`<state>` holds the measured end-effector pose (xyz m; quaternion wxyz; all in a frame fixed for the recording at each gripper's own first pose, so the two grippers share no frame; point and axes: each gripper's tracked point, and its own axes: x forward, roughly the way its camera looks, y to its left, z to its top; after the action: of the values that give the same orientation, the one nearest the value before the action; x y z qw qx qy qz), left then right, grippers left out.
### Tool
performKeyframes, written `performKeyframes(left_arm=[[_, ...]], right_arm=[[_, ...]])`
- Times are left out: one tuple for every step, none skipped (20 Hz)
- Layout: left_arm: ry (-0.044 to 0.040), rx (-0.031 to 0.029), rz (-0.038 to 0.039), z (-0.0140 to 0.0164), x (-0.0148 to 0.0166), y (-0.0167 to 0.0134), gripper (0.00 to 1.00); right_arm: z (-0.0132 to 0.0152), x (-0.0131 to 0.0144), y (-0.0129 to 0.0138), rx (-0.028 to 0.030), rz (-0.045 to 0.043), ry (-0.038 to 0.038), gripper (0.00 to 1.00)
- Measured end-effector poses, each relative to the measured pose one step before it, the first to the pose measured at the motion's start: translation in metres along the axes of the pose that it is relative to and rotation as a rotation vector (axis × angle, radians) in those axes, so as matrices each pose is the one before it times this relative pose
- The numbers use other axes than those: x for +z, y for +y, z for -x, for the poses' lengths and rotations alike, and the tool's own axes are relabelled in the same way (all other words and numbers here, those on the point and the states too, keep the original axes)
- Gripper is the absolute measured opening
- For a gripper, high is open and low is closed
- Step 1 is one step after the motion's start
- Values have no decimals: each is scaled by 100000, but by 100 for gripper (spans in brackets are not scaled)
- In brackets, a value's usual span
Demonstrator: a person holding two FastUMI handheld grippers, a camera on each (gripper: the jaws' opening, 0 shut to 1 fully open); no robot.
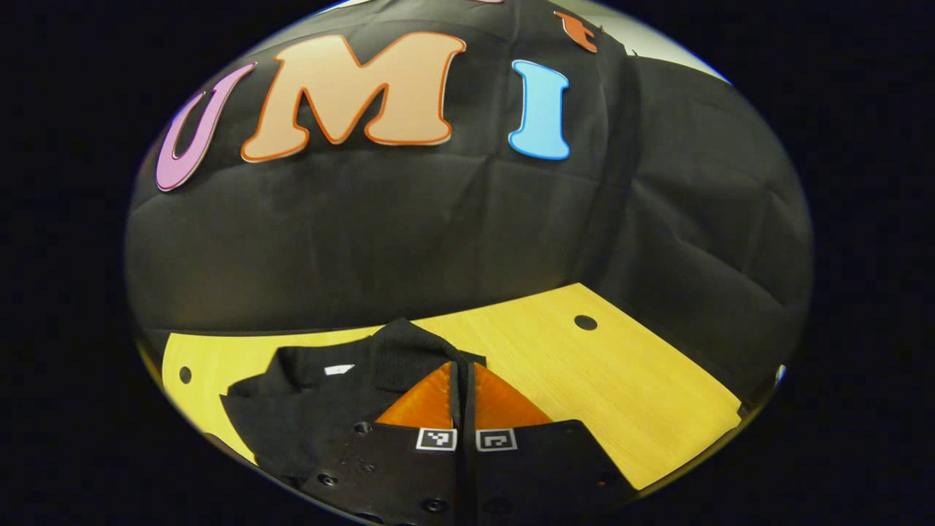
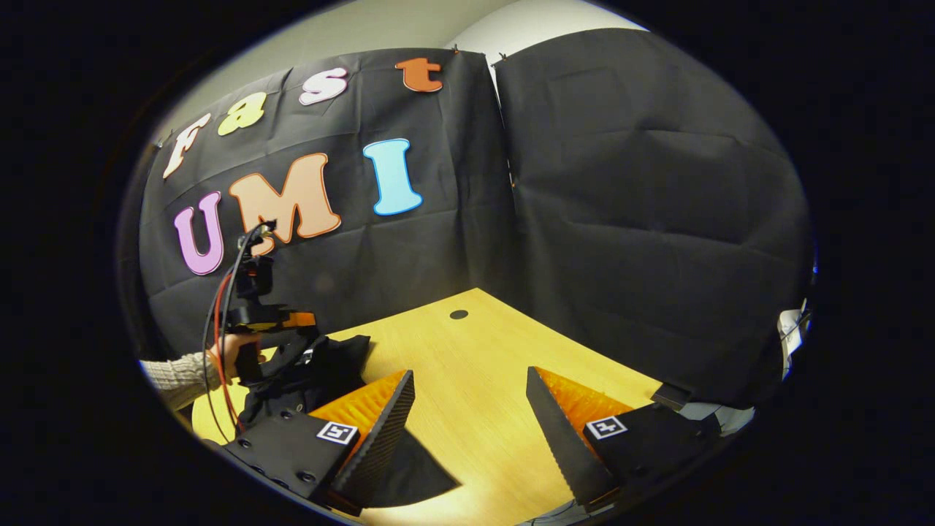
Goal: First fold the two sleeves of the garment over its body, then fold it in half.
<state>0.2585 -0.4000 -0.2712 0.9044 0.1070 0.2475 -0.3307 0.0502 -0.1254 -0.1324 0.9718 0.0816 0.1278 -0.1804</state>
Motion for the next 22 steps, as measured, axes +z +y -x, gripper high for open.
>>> performKeyframes(left_arm=[[2023, 255, -926, -641, -790, -321, 0], [1614, 100, -679, -743, -659, -325, 0], [1218, 509, -435, -583, -553, -198, 0], [874, 858, 30, -672, -692, -103, 0], [-77, 1678, 722, -350, -329, 104, 0], [-784, 1734, 1225, 1, 76, 24, 0], [-1408, -145, 1508, 155, 179, -309, 2], [-968, 213, 609, 181, 303, -4, 7], [235, -714, 95, 46, -60, -180, 34], [537, 74, -529, -33, -119, 16, 55], [472, 716, -822, 311, 182, 171, 76], [-1391, 61, 81, 521, 308, 12, 98], [-2491, -747, 868, 553, 642, -98, 93], [-3161, -397, 1534, 868, 861, 25, 94], [-2820, -556, 1378, 867, 947, 188, 94], [-2468, 355, 701, 1048, 927, 474, 94], [-1969, 1101, 65, 1115, 885, 831, 94], [-2176, 1388, -243, 1312, 814, 947, 94], [-2426, 1961, -28, 1384, 921, 1171, 94], [-2978, 2595, 342, 1408, 976, 1431, 94], [-3622, 2546, 525, 1399, 1148, 1538, 94], [-3782, 2571, 547, 1219, 1047, 1411, 94]], right_arm=[[-43, -160, -188, 608, 555, 735, 97], [-208, -187, -125, 559, 697, 674, 93], [-174, -165, -77, 627, 716, 457, 97], [-247, -212, 74, 658, 797, 507, 97], [-220, -230, 74, 887, 730, 748, 97], [-162, -260, 138, 1005, 529, 717, 97], [-199, -173, 147, 1034, 509, 582, 97], [-266, -99, 164, 687, 332, 241, 97], [-117, -102, 147, 1048, 120, 436, 97], [-219, -155, 293, 1139, 237, 513, 97], [-185, -10, 173, 909, 584, 304, 97], [-98, 9, 57, 858, 625, 222, 93], [-167, 4, 91, 1065, 350, 202, 97], [-194, 54, 261, 1095, 171, 177, 93], [-186, -123, 120, 1201, 139, 431, 97], [-329, -200, 334, 1622, 105, 602, 93], [-204, -47, 408, 1653, 410, 285, 97], [-184, -83, 486, 1650, 876, 177, 93], [-186, -61, 540, 1902, 1093, 153, 93], [-53, -125, 633, 2121, 1223, 368, 97], [-335, -180, 617, 2369, 1338, 451, 97], [-176, -180, 639, 2390, 1376, 673, 97]])
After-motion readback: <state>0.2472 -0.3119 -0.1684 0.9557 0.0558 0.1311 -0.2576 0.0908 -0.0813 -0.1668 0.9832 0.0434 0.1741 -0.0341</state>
